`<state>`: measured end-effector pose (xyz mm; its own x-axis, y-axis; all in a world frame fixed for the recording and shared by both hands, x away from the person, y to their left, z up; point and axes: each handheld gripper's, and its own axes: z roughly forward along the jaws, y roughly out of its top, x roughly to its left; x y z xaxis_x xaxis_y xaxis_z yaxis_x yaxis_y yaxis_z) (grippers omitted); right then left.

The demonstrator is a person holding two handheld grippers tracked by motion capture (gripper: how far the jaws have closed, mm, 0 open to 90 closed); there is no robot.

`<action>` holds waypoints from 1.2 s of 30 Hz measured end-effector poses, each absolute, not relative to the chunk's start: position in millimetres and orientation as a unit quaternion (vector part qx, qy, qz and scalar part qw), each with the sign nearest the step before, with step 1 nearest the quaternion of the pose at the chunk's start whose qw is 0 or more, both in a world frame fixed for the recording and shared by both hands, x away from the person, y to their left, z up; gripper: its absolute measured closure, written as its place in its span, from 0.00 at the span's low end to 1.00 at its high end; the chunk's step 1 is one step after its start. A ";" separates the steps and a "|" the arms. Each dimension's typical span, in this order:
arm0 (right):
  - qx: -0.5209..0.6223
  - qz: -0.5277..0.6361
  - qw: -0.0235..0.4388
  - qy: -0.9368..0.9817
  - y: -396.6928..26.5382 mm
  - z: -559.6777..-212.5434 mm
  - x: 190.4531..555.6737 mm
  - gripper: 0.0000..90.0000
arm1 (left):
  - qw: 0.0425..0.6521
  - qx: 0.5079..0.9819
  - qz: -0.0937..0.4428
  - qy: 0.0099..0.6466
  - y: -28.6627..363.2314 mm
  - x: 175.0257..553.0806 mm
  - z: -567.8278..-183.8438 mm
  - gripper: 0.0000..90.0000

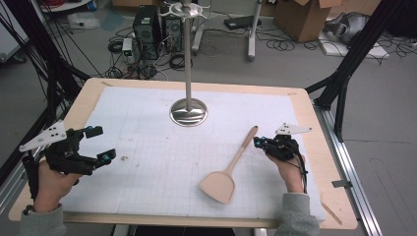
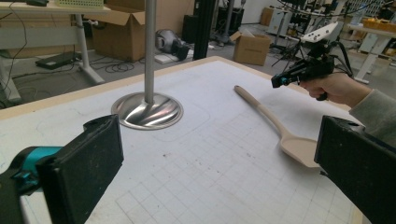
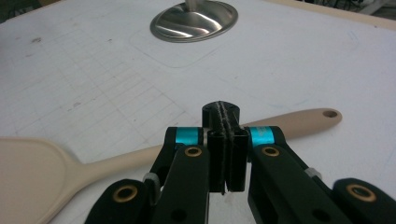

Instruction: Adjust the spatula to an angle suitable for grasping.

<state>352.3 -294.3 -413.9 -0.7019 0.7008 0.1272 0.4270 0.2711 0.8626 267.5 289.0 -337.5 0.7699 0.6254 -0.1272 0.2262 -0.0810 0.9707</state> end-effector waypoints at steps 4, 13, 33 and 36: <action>0.372 0.484 0.140 0.780 -296.5 -417.7 357.3 1.00 | 0.607 0.720 0.165 0.294 285.6 267.1 -338.5 0.02; 0.377 0.458 0.138 0.793 -295.7 -429.6 369.3 1.00 | 0.602 0.723 0.158 0.299 283.2 269.7 -342.4 0.02; 0.379 0.444 0.132 0.801 -297.9 -444.8 388.0 1.00 | 0.593 0.728 0.162 0.303 282.0 272.1 -346.8 0.02; 0.382 0.441 0.130 0.802 -298.2 -447.6 390.3 1.00 | 0.593 0.728 0.161 0.305 281.8 272.2 -347.0 0.02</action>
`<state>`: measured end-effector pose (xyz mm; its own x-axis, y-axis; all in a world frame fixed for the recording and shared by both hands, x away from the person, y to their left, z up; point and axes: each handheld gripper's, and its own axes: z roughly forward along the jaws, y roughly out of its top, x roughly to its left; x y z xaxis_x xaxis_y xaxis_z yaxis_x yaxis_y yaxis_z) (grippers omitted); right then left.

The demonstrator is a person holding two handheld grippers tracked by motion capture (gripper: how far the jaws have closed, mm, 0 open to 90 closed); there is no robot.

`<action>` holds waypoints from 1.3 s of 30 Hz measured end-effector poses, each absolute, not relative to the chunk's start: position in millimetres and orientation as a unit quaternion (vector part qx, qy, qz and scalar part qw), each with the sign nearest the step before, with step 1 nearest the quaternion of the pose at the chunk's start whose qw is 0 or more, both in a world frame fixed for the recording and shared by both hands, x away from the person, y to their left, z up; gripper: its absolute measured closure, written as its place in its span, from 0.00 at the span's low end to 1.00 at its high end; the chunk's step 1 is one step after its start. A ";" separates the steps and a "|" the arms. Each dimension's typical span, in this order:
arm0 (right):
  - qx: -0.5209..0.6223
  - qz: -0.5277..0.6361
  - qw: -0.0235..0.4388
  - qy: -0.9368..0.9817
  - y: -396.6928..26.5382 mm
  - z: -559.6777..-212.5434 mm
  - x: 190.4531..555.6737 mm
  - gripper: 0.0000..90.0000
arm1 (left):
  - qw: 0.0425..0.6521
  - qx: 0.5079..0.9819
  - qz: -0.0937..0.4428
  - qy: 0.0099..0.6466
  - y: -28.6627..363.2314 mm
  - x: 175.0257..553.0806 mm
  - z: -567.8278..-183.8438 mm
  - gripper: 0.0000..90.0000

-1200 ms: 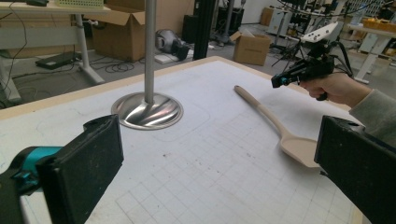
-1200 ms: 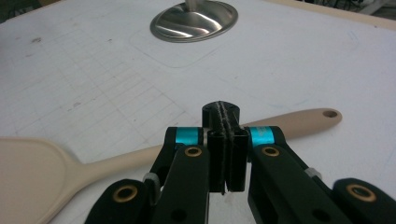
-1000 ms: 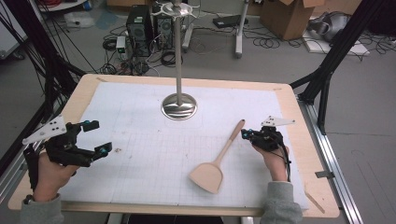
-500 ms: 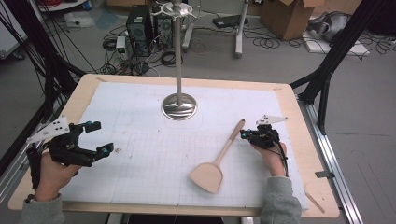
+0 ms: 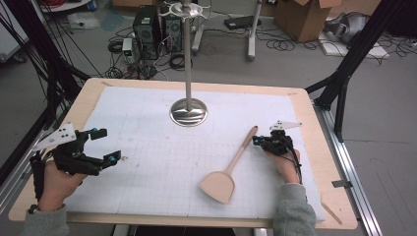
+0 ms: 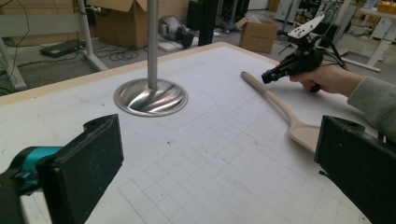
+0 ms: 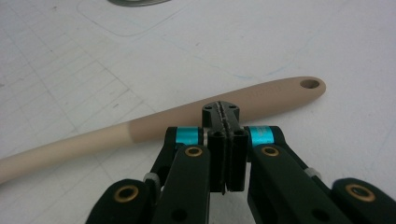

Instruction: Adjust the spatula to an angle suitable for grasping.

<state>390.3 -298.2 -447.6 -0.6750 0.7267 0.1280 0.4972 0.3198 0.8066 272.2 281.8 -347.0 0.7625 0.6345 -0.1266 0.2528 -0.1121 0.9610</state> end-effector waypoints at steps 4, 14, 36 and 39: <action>0.390 0.439 0.128 0.799 -299.0 -448.9 392.1 1.00 | 0.593 0.728 0.159 0.305 282.6 272.7 -347.4 0.02; 0.393 0.423 0.116 0.808 -296.9 -450.6 399.1 1.00 | 0.592 0.727 0.161 0.308 282.8 272.8 -348.4 0.02; 0.380 0.420 0.098 0.819 -276.8 -449.5 419.5 1.00 | 0.590 0.721 0.171 0.320 292.1 267.2 -349.9 0.02; 0.375 0.423 0.096 0.819 -275.0 -450.2 422.2 1.00 | 0.588 0.720 0.173 0.325 295.2 265.2 -350.7 0.02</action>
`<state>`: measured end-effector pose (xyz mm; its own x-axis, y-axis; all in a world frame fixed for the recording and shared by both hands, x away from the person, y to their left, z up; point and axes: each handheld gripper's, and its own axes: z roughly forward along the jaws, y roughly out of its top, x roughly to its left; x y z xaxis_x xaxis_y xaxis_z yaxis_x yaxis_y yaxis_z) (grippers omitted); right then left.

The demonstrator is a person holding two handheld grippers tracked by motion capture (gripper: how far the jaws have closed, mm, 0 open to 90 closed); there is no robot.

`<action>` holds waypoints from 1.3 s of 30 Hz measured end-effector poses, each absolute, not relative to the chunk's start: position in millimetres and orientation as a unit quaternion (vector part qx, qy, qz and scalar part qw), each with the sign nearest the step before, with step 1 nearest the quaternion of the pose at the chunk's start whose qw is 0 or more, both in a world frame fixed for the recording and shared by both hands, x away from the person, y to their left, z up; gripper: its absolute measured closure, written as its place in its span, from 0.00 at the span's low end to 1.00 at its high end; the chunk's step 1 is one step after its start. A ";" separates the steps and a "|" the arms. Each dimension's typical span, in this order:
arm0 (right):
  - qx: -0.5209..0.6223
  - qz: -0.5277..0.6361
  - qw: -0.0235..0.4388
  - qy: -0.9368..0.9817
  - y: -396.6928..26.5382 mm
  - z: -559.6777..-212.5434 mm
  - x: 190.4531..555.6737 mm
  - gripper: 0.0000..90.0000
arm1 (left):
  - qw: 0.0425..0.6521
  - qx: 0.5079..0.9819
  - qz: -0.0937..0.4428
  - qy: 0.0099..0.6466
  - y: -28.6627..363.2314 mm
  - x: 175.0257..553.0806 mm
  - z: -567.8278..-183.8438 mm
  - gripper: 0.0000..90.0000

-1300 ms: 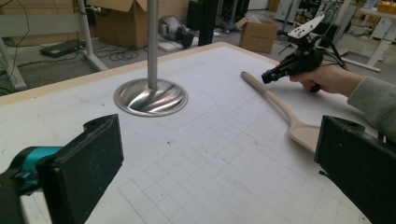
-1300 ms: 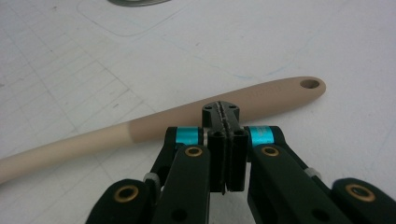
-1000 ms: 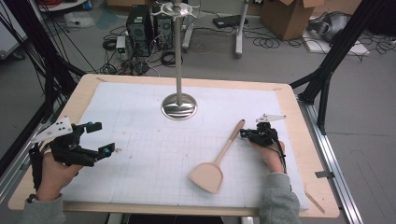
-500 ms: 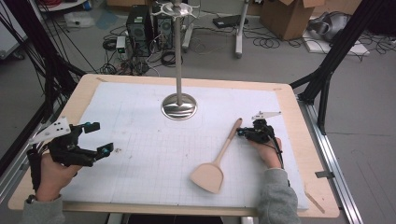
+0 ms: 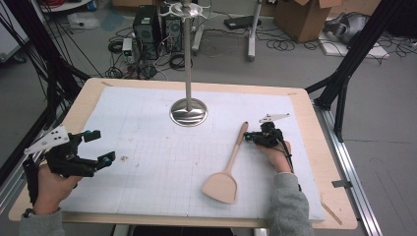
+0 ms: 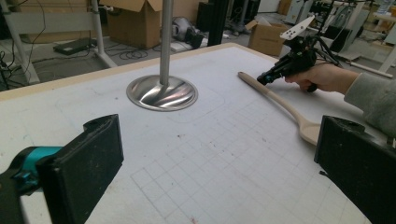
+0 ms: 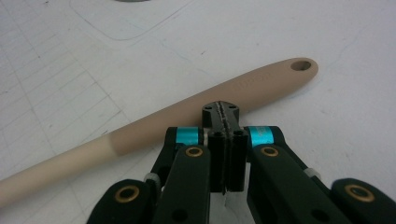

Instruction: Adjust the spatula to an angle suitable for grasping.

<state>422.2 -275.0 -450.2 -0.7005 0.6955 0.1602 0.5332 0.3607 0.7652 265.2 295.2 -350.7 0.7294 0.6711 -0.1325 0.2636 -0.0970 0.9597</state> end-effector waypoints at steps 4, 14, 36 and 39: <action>0.372 0.423 0.091 0.822 -271.5 -449.7 425.0 1.00 | 0.586 0.721 0.175 0.327 297.0 262.8 -351.4 0.02; 0.356 0.418 0.080 0.832 -258.2 -448.1 433.2 1.00 | 0.584 0.715 0.187 0.335 305.4 255.6 -351.4 0.02; 0.314 0.428 0.051 0.846 -226.4 -449.5 446.8 1.00 | 0.574 0.712 0.193 0.354 317.8 244.4 -355.4 0.02; 0.306 0.426 0.050 0.850 -222.2 -449.7 448.4 1.00 | 0.574 0.712 0.194 0.355 319.1 243.2 -355.2 0.02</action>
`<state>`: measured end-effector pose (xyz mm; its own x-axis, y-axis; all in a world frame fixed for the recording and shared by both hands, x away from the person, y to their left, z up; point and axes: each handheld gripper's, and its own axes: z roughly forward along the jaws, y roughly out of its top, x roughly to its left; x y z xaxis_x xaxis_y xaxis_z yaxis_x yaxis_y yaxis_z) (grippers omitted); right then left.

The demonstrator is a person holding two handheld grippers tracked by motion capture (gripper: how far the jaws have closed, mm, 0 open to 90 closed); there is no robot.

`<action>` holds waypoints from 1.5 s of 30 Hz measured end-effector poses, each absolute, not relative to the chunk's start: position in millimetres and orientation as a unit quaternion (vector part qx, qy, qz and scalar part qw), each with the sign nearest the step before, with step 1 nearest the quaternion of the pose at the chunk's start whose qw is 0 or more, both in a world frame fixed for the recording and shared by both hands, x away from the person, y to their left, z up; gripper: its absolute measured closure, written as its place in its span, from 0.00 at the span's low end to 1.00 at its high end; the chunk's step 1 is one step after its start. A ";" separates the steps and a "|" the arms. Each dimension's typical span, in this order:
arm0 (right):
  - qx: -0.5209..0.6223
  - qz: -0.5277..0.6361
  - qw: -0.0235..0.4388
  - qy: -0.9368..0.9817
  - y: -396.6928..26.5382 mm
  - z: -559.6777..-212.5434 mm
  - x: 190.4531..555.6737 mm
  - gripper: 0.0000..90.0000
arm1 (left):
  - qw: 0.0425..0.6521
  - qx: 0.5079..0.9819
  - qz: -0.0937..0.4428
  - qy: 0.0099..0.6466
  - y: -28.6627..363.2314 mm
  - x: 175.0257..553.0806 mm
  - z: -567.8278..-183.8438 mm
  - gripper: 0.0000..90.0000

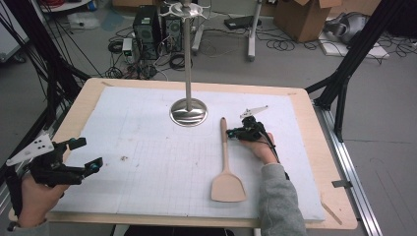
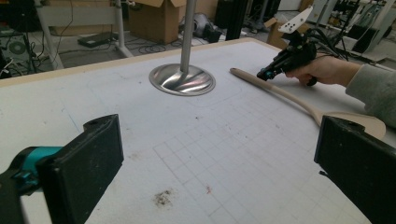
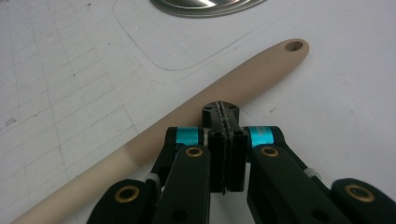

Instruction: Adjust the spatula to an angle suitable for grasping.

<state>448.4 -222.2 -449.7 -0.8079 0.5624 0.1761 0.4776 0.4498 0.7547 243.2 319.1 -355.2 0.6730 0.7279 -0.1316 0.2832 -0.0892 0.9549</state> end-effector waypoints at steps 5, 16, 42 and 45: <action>0.291 0.421 0.041 0.858 -212.2 -448.3 450.5 1.00 | 0.573 0.711 0.196 0.357 321.1 241.3 -355.5 0.02; 0.265 0.410 0.035 0.872 -194.2 -445.2 452.2 1.00 | 0.571 0.710 0.197 0.362 325.0 238.3 -355.6 0.02; 0.190 0.444 0.039 0.875 -191.3 -402.2 383.7 1.00 | 0.570 0.720 0.187 0.349 309.2 254.8 -354.5 0.02; 0.186 0.423 0.029 0.886 -188.4 -409.7 378.7 1.00 | 0.568 0.722 0.185 0.348 307.1 256.2 -355.3 0.02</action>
<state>378.7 -188.4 -409.7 -0.9292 0.3540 0.1059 0.3048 0.5724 0.7612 256.2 307.1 -355.3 0.6891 0.7130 -0.1296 0.2934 -0.1111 0.9495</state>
